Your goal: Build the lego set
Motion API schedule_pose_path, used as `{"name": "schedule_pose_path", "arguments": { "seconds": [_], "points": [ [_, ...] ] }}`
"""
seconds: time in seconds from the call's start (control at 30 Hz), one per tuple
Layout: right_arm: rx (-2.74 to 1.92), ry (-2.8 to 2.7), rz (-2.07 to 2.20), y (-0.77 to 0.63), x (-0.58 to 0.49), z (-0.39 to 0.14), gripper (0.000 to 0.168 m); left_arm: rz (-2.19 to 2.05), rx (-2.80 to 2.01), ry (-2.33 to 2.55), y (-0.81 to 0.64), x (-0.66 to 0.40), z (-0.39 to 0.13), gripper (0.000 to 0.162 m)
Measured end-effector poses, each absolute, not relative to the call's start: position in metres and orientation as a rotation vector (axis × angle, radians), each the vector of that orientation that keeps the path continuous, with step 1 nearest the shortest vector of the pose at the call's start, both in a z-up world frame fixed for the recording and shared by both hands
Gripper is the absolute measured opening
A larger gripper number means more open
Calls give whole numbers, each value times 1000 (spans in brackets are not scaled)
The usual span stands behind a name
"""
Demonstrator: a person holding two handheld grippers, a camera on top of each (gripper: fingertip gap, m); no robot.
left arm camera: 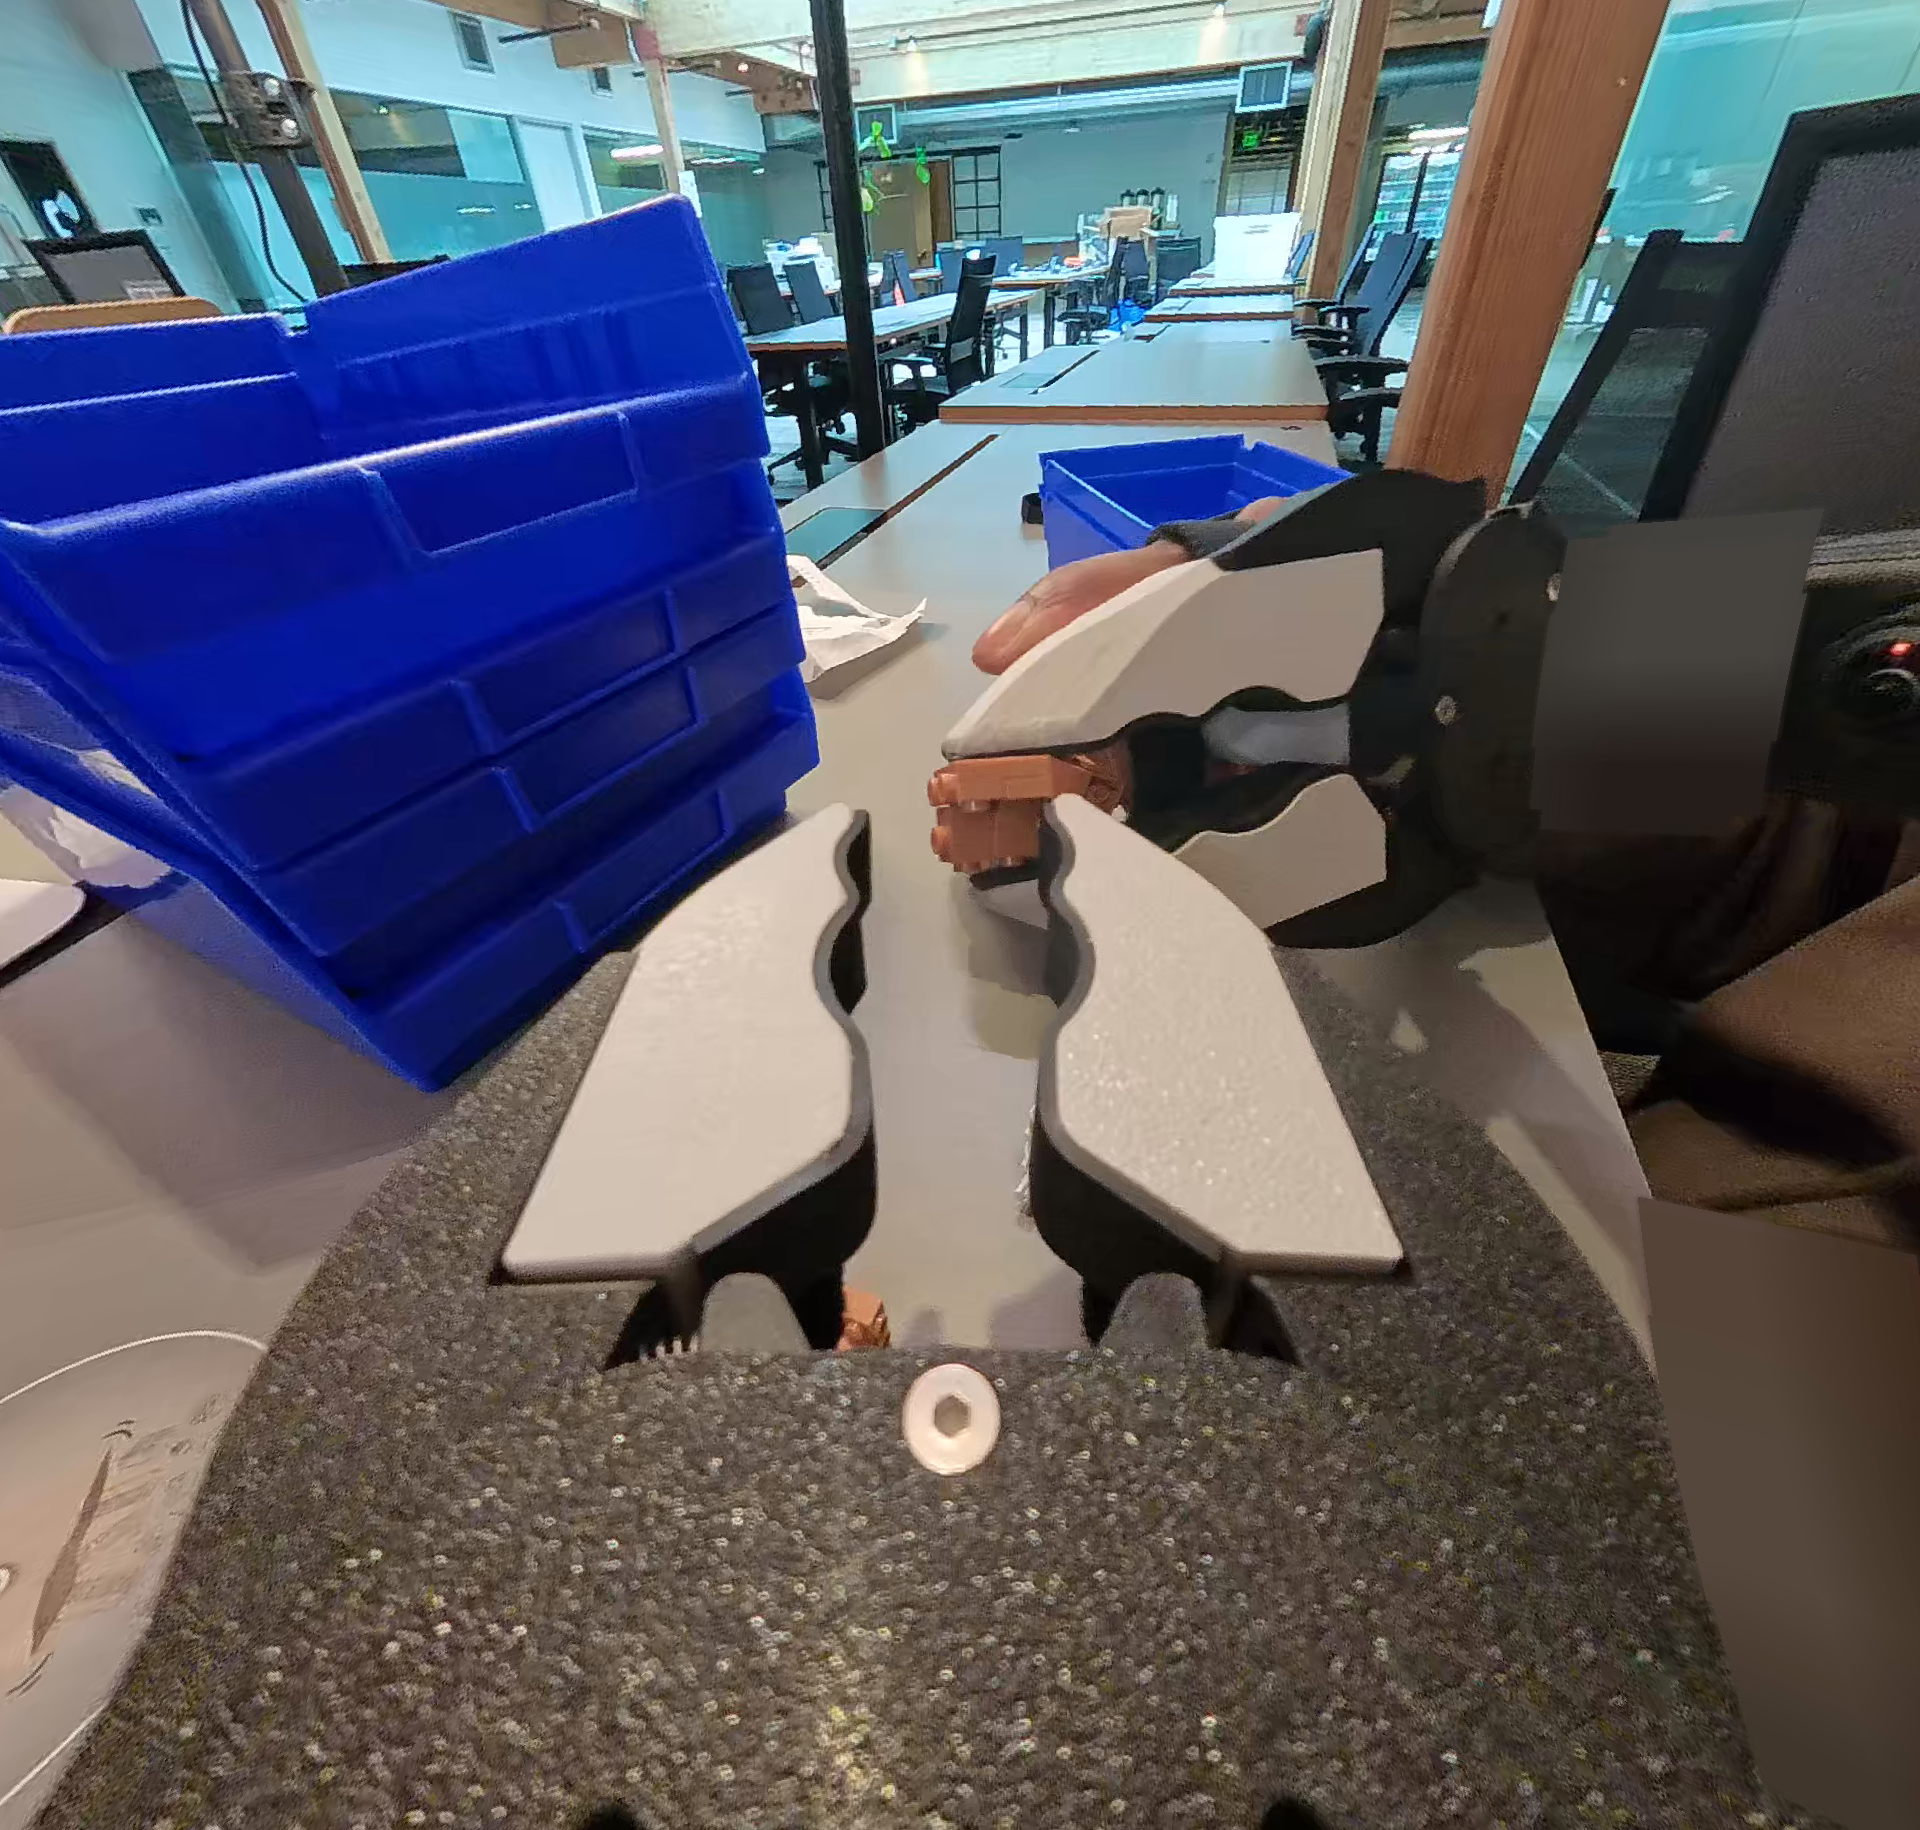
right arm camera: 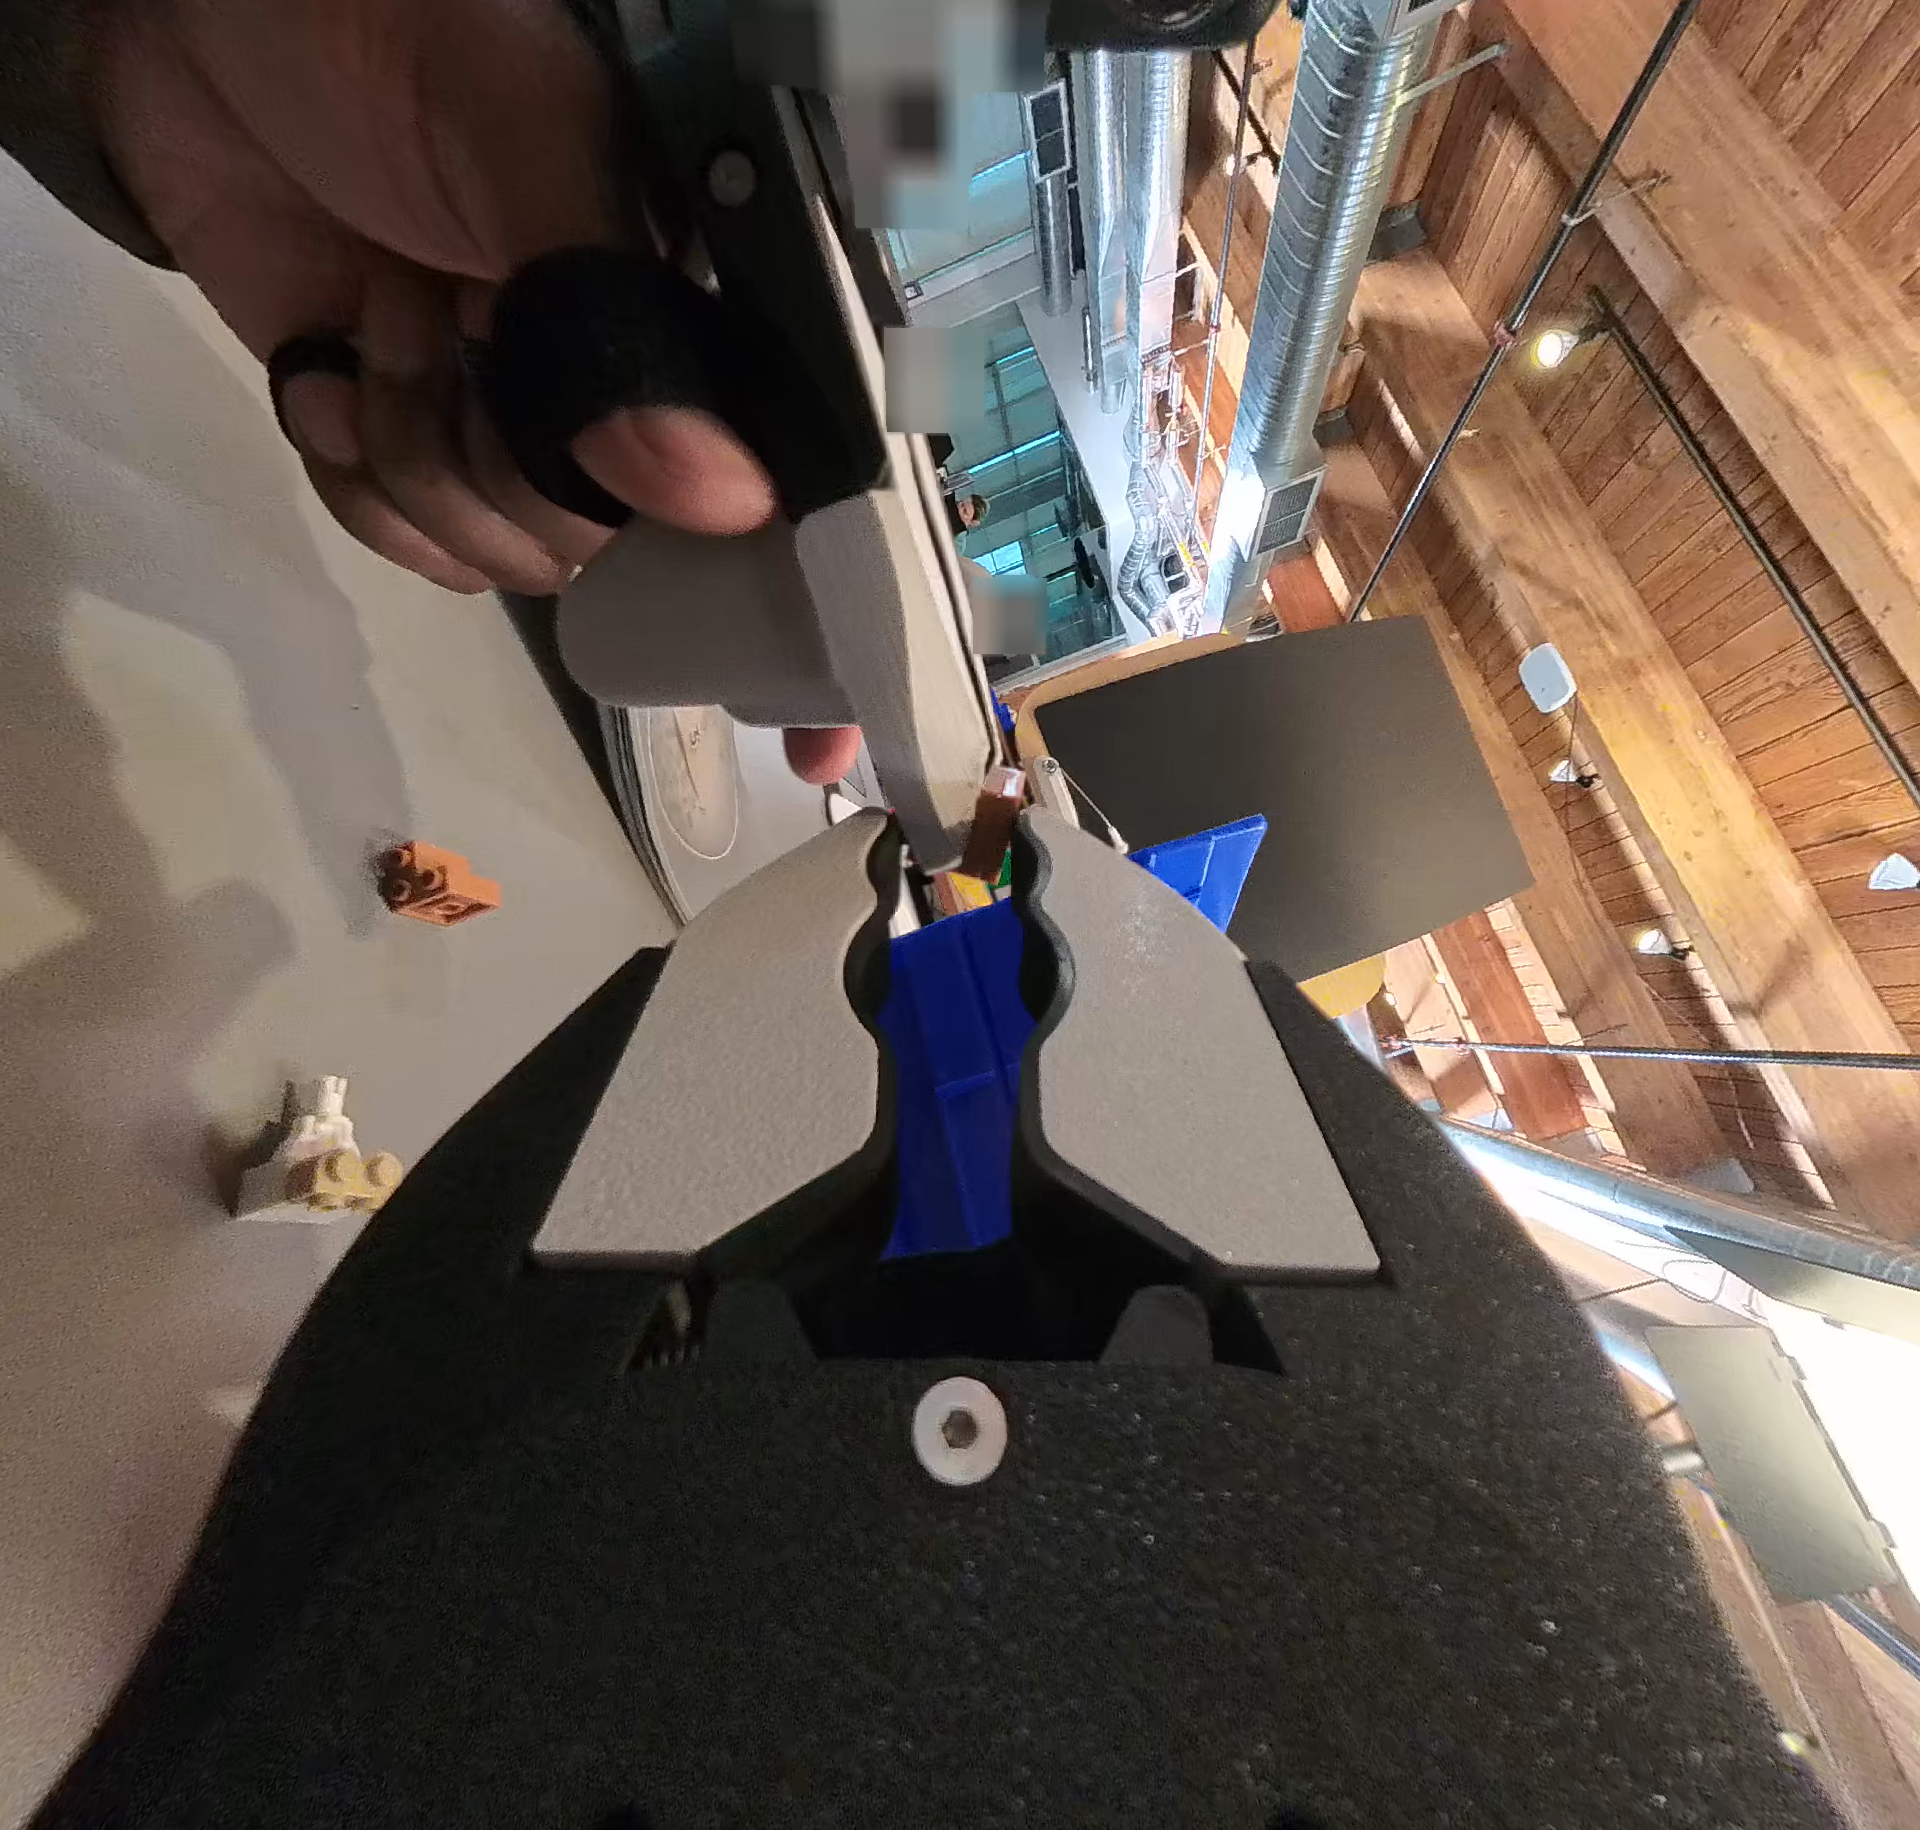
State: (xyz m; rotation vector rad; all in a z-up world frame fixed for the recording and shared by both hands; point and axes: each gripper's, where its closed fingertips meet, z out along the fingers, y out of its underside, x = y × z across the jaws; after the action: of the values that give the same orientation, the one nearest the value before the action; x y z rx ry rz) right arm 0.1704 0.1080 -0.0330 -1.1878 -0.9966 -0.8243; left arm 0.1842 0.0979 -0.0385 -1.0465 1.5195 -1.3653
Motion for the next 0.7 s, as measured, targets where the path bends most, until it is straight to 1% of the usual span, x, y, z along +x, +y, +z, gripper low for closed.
{"name": "schedule_pose_path", "arguments": {
  "seconds": [0.07,0.1,0.23,0.4,0.53,0.7],
  "points": [
    [-1182,-999,-833,108,170,-33,19,-1372,-1015,1535,94,183,-39,21],
    [-1180,-1000,-834,108,170,-34,20,-1361,-1001,1535,93,183,-39,19],
    [-1176,-1023,-815,108,168,-35,22,-1301,-964,1535,95,182,-39,19],
    [-1176,-1129,-714,97,168,-39,25,-1128,-922,1595,102,180,-44,19],
    [-1199,-1210,-535,82,164,-44,27,-914,-790,1708,102,174,-52,19],
    [-1245,-1301,-478,78,161,-62,28,-704,-616,1840,91,171,-72,19]
  ]
}}
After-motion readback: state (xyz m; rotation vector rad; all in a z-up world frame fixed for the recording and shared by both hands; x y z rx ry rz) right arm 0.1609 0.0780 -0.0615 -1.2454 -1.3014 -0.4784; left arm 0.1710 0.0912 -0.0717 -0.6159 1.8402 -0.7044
